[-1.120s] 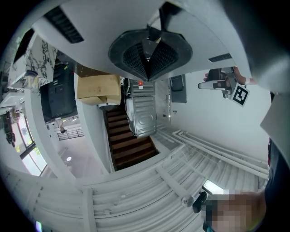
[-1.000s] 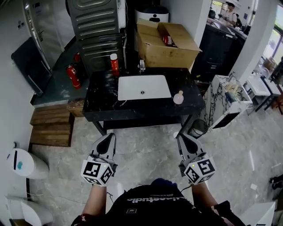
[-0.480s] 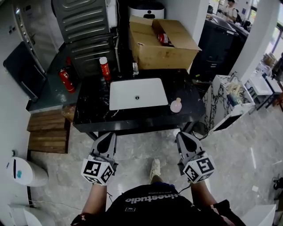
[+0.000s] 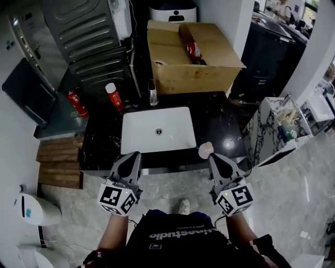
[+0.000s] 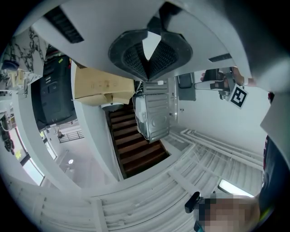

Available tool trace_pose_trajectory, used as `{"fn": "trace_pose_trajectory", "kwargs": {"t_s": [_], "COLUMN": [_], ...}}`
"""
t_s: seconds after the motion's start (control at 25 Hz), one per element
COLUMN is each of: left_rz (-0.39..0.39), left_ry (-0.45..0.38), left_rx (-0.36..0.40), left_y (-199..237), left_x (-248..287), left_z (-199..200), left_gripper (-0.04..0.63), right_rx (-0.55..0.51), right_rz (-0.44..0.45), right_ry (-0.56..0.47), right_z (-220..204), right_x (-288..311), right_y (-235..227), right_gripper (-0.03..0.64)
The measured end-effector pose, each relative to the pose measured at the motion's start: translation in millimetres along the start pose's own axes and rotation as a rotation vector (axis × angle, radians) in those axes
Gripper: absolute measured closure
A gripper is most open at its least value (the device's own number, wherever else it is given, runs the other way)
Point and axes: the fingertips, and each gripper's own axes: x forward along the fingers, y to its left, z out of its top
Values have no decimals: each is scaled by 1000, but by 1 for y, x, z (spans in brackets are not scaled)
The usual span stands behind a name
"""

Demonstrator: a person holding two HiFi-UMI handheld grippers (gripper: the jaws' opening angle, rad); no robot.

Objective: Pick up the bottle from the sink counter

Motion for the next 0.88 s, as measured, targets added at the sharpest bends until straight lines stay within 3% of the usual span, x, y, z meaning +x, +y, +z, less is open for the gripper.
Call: {"fn": "trace_pose_trajectory", "kwargs": {"t_s": [0.28,0.48,0.72,0.88], "left_rz": [-30,-82,-148,-178], "left_ry": [16,18,43,88], "left_rx": [-10,-15,-42,-64], "left_y": [11,21,17,12], "left_x": [44,69,86,97], "left_z": [-1,-1,-16,-39], "left_gripper": [584,584,584,584], "right_rx": [18,26,31,62], "right_rz": [-27,-110,-212,-232], "right_ry": [10,13,141,242], "right_z": [0,-5,-61,-111], "right_x": [30,36,35,44], "right_y": [-25,-42,-68,-82], "right_gripper": [578,578,572,457]}}
